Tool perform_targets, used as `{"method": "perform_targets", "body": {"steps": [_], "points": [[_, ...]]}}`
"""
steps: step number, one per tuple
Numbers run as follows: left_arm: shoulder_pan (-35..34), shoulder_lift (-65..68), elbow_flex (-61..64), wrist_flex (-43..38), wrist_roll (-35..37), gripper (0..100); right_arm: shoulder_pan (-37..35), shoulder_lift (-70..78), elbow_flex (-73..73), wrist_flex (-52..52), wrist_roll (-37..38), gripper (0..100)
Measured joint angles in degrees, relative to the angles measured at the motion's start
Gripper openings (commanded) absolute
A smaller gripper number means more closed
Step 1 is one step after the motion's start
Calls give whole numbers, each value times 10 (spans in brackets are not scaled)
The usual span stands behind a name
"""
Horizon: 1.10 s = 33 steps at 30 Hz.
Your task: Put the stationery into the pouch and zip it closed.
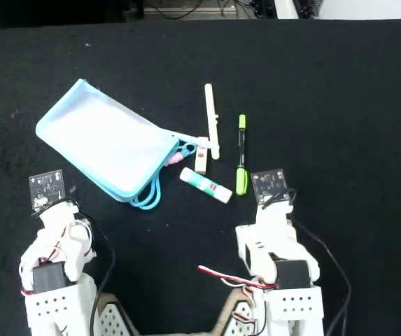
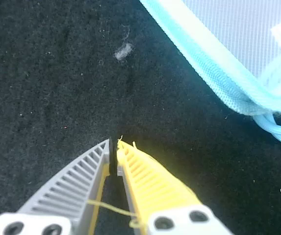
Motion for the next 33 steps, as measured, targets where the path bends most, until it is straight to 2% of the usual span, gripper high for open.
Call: {"method": "perform_targets", "body": {"steps": [22,25,28,31,33], "points": [[0,0,0,-6,0,44,0,0,0,-11,0,26],[-11,0,0,-55,-22,44,0,0,0,-87,-2,26],[-40,0,0,-130,-101,44,0,0,0,-222,7,26],[-50,0,0,-222,-189,45,0,0,0,-332,77,26],[-57,0,0,-284,-213,45,0,0,0,-384,146,26]]}}
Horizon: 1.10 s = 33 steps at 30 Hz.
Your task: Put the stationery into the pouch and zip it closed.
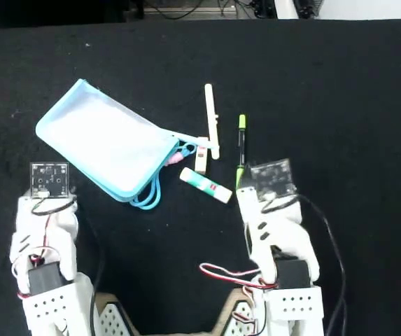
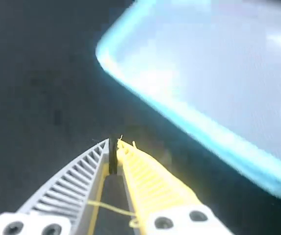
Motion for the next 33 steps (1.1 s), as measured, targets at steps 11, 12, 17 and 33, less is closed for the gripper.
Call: {"method": "perform_targets", "body": {"steps": [11,12,17,33], "points": [[4,0,-95,-54,184,123,-71,0,-173,88,-4,26],[6,-2,-99,-42,207,123,-92,0,-199,120,-11,26],[10,0,-79,-31,251,123,-211,39,-241,177,-50,26],[11,1,-4,-67,251,120,-273,745,-477,20,-277,128]]}}
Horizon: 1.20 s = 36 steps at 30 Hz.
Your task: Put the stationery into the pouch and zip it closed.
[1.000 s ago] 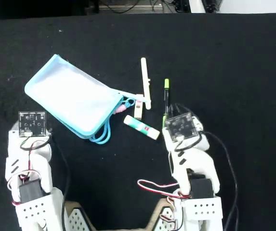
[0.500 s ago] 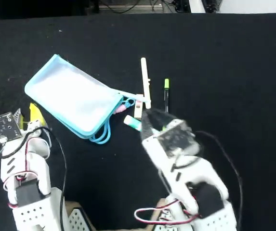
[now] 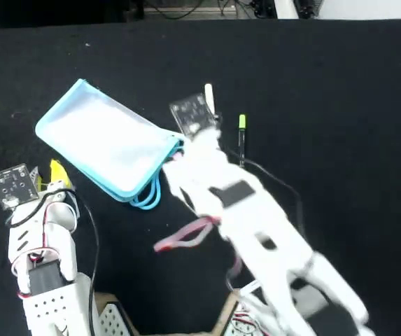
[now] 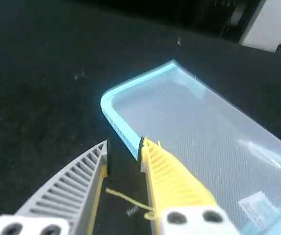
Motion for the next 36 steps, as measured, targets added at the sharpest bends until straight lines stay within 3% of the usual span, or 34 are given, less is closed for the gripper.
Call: {"method": "perform_targets", "body": {"steps": [10,18,28,36], "points": [[0,0,0,-4,0,120,39,302,-209,4,-82,128],[0,0,0,-4,0,120,51,337,-281,116,-82,127],[0,0,0,-4,0,120,26,422,-319,59,-83,127],[0,0,0,-4,0,120,5,432,-362,76,-88,132]]}}
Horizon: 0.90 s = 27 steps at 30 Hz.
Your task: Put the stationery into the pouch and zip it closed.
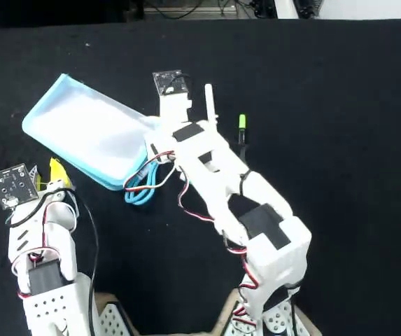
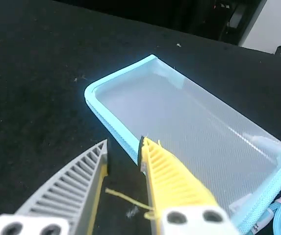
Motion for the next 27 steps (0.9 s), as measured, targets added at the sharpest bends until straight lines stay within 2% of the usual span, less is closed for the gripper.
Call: {"method": "perform_targets", "body": {"steps": [7,14,16,17,18,23,27], "points": [[0,0,0,0,0,120,-1,29,-5,12,-76,217],[0,0,0,0,0,120,1,66,-48,32,-102,135],[0,0,0,0,0,120,4,78,-71,55,-103,74],[0,0,0,0,0,120,6,83,-84,72,-103,10],[0,0,0,0,0,120,11,84,-96,93,-100,13],[0,0,0,0,0,120,37,79,-176,259,6,10],[0,0,0,0,0,120,33,32,-173,360,119,10]]}}
